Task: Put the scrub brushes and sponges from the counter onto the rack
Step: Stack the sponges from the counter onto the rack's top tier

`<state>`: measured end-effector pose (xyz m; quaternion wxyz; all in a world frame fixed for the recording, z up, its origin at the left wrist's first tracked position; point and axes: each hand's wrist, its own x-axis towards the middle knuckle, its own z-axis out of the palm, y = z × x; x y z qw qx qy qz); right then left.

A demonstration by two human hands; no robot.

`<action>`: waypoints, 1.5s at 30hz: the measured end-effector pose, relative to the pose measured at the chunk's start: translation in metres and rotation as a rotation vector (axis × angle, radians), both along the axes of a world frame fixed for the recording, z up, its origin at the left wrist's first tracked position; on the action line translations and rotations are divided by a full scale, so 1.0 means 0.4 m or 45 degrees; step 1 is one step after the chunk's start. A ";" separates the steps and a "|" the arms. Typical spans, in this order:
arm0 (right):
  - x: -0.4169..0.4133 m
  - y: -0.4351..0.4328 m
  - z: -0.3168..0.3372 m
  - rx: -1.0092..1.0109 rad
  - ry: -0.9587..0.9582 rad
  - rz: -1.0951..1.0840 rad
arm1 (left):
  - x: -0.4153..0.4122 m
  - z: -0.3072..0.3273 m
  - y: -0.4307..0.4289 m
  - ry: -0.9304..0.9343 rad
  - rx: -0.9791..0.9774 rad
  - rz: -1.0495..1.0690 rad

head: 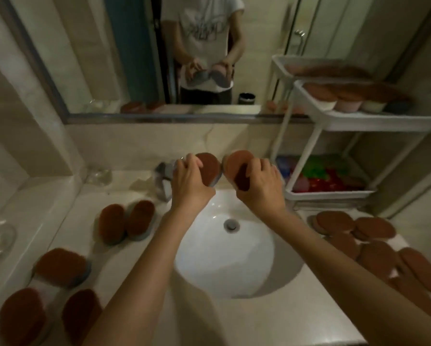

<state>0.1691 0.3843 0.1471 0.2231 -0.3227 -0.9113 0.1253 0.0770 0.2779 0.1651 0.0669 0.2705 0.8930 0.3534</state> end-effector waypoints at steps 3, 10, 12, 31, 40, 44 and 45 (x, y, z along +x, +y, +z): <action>0.068 0.110 0.093 0.054 0.144 -0.076 | 0.056 0.094 0.109 0.154 0.047 -0.130; 0.228 0.358 0.261 0.129 0.470 -0.113 | 0.175 0.258 0.391 0.387 0.213 -0.379; 0.271 0.434 0.302 0.102 0.492 -0.112 | 0.208 0.288 0.476 0.424 0.222 -0.435; 0.370 0.850 0.288 -0.178 -0.090 0.192 | 0.278 0.226 0.799 0.320 -0.265 -0.656; 0.402 0.847 0.278 -0.119 -0.277 0.180 | 0.287 0.200 0.801 0.380 -0.392 -0.624; 0.377 0.838 0.276 -0.193 -0.145 0.098 | 0.298 0.208 0.803 0.387 -0.337 -0.583; 0.369 0.835 0.274 -0.180 -0.134 0.065 | 0.298 0.210 0.803 0.389 -0.325 -0.569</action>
